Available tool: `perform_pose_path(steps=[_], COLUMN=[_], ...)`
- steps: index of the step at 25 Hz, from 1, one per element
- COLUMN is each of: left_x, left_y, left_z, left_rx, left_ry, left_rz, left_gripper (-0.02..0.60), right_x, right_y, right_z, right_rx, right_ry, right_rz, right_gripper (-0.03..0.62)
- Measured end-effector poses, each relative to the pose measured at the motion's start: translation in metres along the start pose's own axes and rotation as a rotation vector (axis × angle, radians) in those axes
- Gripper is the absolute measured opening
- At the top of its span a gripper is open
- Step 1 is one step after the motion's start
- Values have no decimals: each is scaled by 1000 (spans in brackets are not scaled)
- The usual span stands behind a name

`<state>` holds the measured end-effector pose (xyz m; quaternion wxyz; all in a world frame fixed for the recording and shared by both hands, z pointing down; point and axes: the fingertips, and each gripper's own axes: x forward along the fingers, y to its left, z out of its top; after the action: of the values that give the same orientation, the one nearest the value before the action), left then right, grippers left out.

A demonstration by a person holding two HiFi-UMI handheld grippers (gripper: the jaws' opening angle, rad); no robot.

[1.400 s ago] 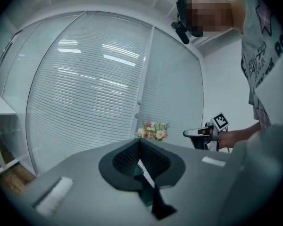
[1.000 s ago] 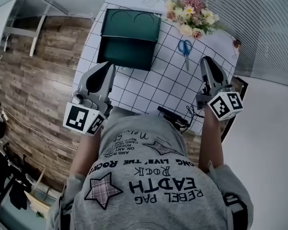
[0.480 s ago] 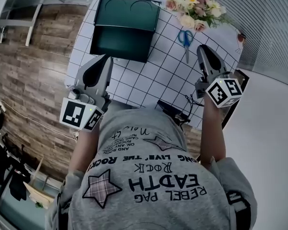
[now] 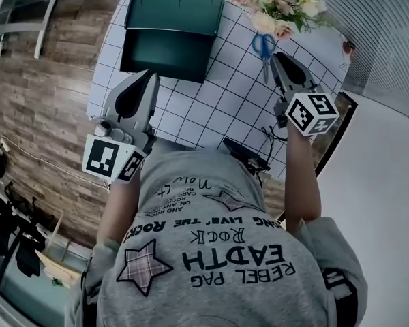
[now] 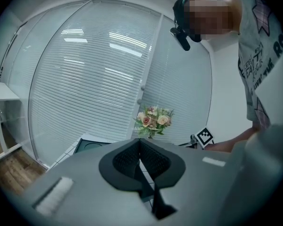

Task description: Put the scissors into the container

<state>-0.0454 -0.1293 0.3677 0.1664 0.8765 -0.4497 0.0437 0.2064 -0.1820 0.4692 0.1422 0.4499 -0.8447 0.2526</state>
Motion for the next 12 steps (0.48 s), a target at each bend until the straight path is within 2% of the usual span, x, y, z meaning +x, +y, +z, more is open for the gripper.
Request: perform_pose_path(steps=[4, 7, 12], left_x=[1, 1, 1], left_y=[-1, -2, 2], left_z=[-2, -5, -10], left_rx=[6, 7, 3], left_ry=[11, 20, 34], left_rz=[5, 9, 17], left_gripper=[9, 9, 9], right_x=[13, 27, 50], right_y=[-9, -18, -31], right_z=[-10, -24, -43], right_rx=[-24, -36, -36], right_ry=[35, 84, 128], right_rz=[-17, -37, -76], right_gripper=[34, 117, 127])
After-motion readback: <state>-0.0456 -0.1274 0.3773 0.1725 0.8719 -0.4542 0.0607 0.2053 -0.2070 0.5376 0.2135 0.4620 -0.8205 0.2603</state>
